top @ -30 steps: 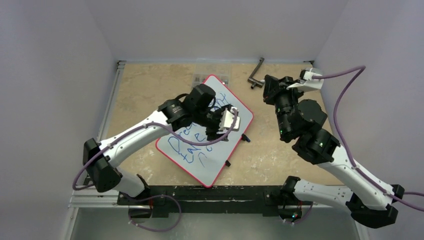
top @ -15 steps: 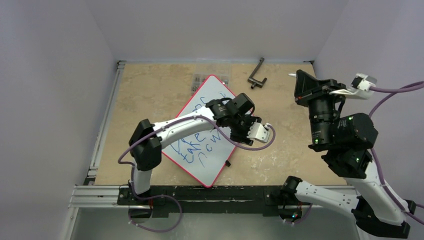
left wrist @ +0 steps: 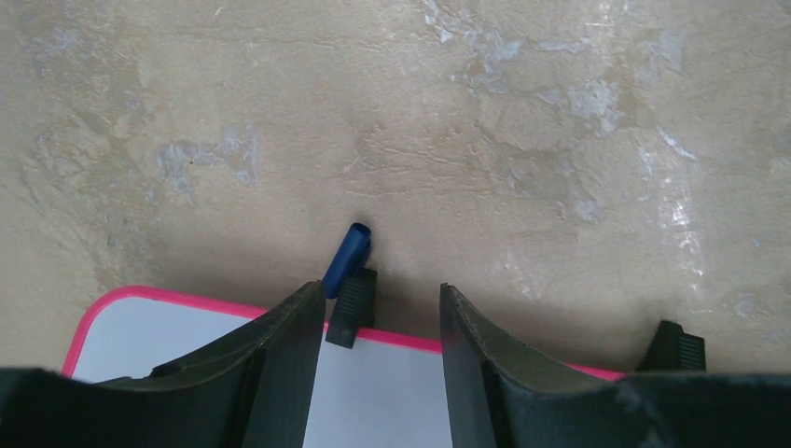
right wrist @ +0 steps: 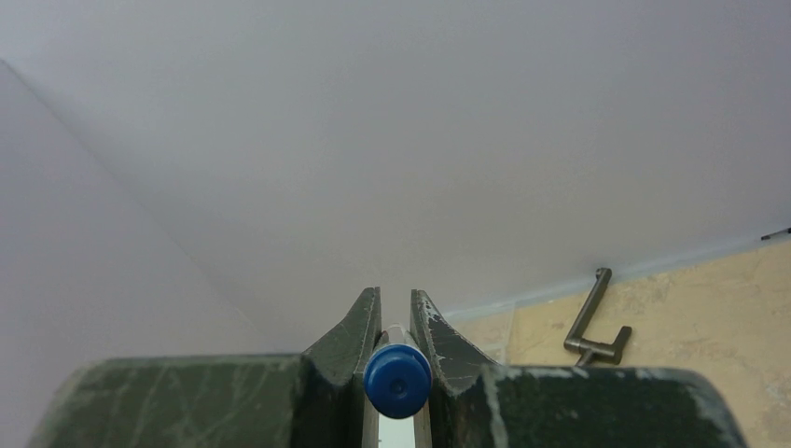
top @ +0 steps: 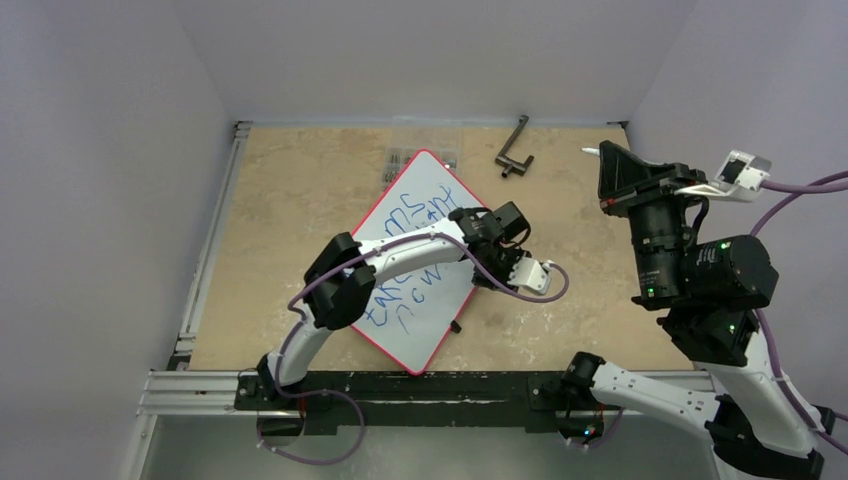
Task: Write a sentence on the whiteboard
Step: Pick up the pen cap from the center of the board, then insert the whiteboard marker without the cap into the pen cap.
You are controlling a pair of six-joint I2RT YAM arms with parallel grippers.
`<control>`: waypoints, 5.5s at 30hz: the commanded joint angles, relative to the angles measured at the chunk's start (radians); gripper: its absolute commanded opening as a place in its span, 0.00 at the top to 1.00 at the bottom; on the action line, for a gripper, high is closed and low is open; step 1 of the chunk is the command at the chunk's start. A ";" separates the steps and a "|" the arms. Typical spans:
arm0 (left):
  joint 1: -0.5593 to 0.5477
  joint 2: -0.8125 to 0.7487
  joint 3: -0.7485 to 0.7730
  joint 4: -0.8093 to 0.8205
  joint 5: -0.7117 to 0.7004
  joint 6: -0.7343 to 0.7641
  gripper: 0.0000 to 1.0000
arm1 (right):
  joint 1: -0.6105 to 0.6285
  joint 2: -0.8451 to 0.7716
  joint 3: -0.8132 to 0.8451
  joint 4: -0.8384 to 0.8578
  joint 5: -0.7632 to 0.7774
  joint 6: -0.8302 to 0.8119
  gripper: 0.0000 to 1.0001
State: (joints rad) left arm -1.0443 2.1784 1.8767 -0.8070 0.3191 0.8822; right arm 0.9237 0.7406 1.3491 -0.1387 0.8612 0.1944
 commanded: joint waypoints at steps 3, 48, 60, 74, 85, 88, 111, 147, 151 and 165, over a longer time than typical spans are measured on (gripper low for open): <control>-0.013 0.049 0.069 0.076 -0.013 -0.018 0.53 | -0.002 -0.032 -0.018 -0.014 -0.053 0.024 1.00; 0.006 0.246 0.300 -0.096 -0.018 -0.067 1.00 | -0.002 -0.063 -0.058 -0.061 -0.105 0.084 1.00; -0.003 -0.016 0.188 0.106 0.233 -0.223 1.00 | -0.002 -0.069 0.005 -0.072 -0.038 0.014 1.00; 0.049 -0.428 -0.073 0.190 0.439 -0.359 1.00 | -0.002 -0.023 0.106 -0.143 -0.183 -0.021 1.00; 0.176 -0.819 -0.486 0.362 0.618 -0.529 1.00 | -0.002 0.016 0.072 -0.292 -0.697 -0.046 1.00; 0.197 -0.864 -0.542 0.393 0.692 -0.569 1.00 | -0.002 0.039 0.060 -0.306 -0.837 -0.066 1.00; 0.274 -0.946 -0.614 0.686 0.888 -0.903 1.00 | -0.002 0.089 -0.066 -0.327 -1.231 -0.076 1.00; 0.276 -0.932 -0.671 0.912 0.870 -1.078 1.00 | -0.002 0.136 -0.100 -0.401 -1.148 -0.088 1.00; 0.274 -0.912 -0.697 1.010 0.852 -1.132 1.00 | -0.002 0.172 -0.120 -0.417 -1.134 -0.080 1.00; 0.187 -0.687 -0.855 1.566 0.709 -1.309 1.00 | -0.001 0.129 -0.301 -0.418 -0.950 0.009 1.00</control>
State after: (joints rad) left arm -0.7761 1.4097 1.0382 0.3256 1.1515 -0.3264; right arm 0.9085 0.8528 1.1248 -0.6174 -0.1368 0.1501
